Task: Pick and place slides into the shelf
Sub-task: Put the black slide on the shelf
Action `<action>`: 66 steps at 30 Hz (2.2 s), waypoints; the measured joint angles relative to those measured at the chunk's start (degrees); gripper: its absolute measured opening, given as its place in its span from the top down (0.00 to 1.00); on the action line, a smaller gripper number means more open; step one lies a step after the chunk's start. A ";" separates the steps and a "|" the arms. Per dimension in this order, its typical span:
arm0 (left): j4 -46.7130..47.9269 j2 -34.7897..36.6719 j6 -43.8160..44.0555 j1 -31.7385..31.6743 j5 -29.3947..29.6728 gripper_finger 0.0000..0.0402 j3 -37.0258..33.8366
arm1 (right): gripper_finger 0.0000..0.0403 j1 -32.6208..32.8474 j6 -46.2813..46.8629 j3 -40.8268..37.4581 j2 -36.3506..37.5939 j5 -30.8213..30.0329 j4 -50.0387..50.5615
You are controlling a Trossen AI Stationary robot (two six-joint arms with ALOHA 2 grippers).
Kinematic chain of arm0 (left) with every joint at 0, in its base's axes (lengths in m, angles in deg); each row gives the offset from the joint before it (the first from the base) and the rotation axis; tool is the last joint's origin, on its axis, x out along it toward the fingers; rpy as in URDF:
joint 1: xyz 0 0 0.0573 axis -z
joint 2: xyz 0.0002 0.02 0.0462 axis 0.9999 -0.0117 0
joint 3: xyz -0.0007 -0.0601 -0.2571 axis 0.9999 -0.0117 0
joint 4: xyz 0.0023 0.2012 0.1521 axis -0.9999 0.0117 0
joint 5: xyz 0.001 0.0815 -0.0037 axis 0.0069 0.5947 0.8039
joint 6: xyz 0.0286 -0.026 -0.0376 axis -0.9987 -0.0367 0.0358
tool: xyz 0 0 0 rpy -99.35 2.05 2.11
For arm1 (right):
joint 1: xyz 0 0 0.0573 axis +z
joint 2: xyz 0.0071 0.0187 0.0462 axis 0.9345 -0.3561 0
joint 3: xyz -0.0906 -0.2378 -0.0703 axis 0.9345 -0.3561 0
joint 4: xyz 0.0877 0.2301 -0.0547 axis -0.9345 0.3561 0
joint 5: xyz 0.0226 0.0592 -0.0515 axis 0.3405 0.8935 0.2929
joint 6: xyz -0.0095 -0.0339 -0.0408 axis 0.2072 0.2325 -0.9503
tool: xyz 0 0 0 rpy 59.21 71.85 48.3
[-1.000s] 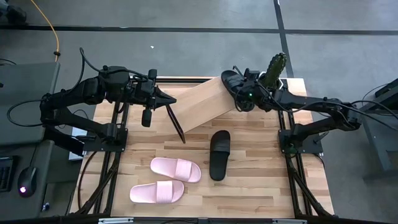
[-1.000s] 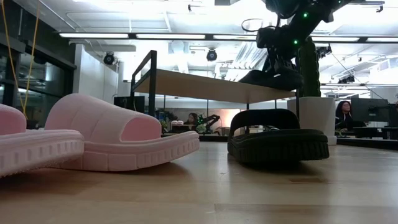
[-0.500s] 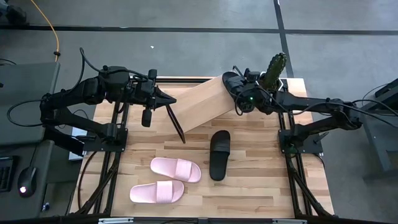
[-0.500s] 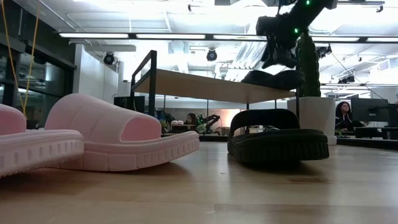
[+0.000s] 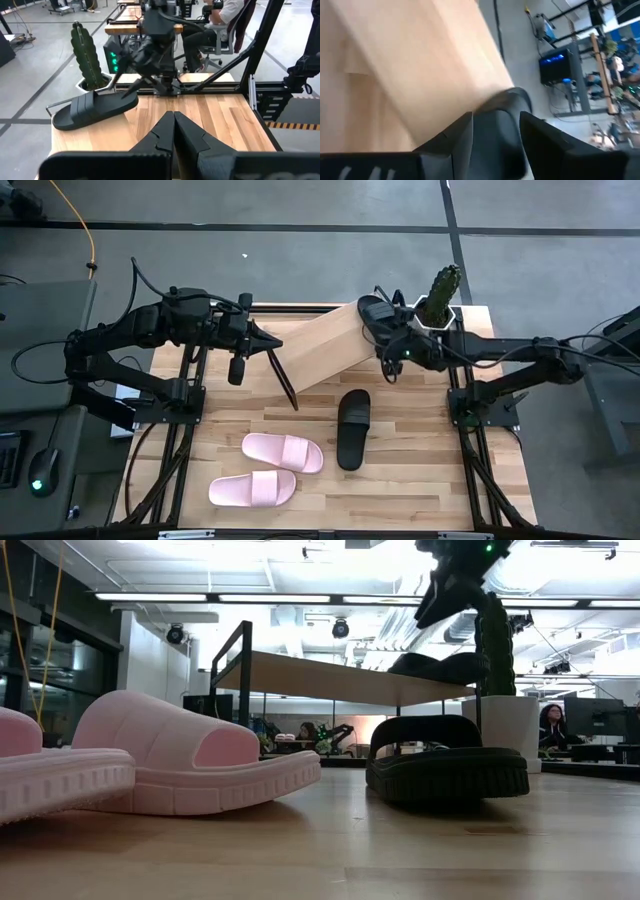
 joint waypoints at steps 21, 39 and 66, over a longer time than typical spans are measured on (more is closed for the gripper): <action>-0.18 -4.80 0.08 0.00 -1.72 1.00 -0.04 | 0.62 20.11 17.96 0.00 -0.06 2.45 0.97; -0.39 -5.16 0.07 0.00 -1.72 1.00 0.00 | 0.62 31.13 22.16 -0.02 -14.02 -2.51 -5.93; -0.20 -5.16 0.06 0.00 -1.70 1.00 0.00 | 0.62 40.69 40.18 23.08 -35.38 -10.38 15.15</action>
